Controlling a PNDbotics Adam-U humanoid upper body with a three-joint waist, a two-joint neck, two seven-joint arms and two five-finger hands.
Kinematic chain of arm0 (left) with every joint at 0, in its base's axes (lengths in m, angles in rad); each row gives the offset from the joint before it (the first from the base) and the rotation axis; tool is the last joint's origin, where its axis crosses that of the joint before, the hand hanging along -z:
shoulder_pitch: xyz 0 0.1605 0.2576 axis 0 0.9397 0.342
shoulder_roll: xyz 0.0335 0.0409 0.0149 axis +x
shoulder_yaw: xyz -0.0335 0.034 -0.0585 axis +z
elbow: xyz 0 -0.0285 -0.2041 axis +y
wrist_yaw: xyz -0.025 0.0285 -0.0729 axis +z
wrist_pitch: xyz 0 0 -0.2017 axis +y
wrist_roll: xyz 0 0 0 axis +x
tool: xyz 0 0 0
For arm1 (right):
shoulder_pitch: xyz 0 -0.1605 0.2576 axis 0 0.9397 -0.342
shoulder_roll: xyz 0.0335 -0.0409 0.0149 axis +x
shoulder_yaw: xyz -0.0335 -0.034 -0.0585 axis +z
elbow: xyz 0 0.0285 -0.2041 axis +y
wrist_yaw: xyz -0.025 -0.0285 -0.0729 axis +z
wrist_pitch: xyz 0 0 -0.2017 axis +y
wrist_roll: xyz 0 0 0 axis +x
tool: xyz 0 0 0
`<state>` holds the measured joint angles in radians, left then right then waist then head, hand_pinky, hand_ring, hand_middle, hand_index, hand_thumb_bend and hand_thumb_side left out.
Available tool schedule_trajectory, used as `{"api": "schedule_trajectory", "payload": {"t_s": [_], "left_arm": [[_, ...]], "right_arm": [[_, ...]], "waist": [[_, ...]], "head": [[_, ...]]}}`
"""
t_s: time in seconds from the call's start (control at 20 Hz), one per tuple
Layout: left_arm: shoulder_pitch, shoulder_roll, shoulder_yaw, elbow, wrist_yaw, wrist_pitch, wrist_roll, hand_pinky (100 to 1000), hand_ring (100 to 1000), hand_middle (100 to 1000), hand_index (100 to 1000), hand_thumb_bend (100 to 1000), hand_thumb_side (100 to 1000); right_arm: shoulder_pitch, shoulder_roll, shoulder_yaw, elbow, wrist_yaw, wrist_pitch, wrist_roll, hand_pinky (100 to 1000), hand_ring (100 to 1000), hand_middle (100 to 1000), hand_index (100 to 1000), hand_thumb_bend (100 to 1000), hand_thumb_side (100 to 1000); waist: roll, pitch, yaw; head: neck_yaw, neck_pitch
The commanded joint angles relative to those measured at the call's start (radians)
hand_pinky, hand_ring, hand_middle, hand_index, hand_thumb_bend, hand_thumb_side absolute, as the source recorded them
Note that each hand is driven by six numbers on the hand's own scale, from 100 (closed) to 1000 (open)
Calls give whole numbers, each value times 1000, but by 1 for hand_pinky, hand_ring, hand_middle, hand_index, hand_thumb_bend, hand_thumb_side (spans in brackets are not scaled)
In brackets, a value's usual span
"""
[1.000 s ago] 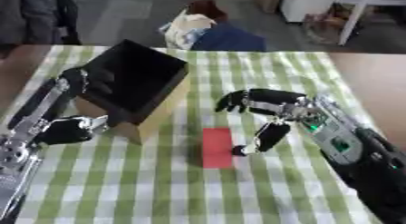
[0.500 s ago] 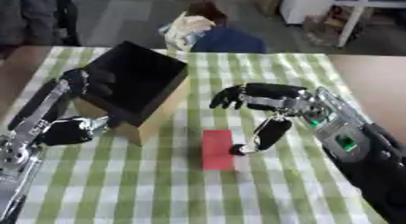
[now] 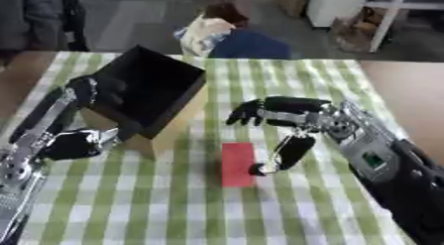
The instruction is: Pick up objects on the table and place them in the box.
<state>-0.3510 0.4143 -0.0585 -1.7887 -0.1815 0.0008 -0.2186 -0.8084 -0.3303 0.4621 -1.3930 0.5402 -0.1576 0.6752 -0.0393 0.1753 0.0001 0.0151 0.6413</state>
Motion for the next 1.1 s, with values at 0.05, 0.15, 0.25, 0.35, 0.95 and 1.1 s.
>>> {"api": "schedule_trajectory", "payload": {"t_s": [0.05, 0.15, 0.25, 0.35, 0.95, 1.1], "left_arm": [[-15, 9, 1, -11, 2, 0, -3, 756, 669, 702, 772, 683, 496], [-14, 8, 1, -11, 2, 0, -3, 756, 669, 702, 772, 683, 496], [-14, 8, 1, -11, 2, 0, -3, 756, 669, 702, 772, 682, 496], [-13, 8, 1, -11, 2, 0, -3, 756, 669, 702, 772, 682, 497], [-9, 7, -1, -8, 1, 0, -6, 756, 670, 703, 773, 678, 499], [-8, 7, -2, -8, 1, 0, -7, 756, 670, 703, 773, 677, 500]], "right_arm": [[-11, -1, -8, 6, 23, 3, -13, 773, 857, 905, 925, 476, 260], [-9, 3, -9, 17, 42, 4, -23, 779, 863, 912, 925, 482, 260], [-7, 7, -10, 28, 66, 5, -33, 783, 867, 917, 925, 488, 262], [-5, 9, -9, 37, 85, 3, -38, 784, 868, 917, 924, 491, 261], [13, 26, -7, 64, 140, 2, -41, 745, 816, 847, 889, 492, 245], [20, 33, -10, 74, 151, 7, -61, 737, 799, 820, 868, 436, 335]], "waist": [[4, -15, 0], [5, -15, 1], [6, -15, 1], [6, -15, 1], [5, -15, -1], [6, -14, -1]], "head": [[2, -2], [3, 0], [4, 2], [5, 6], [41, 100], [49, 122]]}}
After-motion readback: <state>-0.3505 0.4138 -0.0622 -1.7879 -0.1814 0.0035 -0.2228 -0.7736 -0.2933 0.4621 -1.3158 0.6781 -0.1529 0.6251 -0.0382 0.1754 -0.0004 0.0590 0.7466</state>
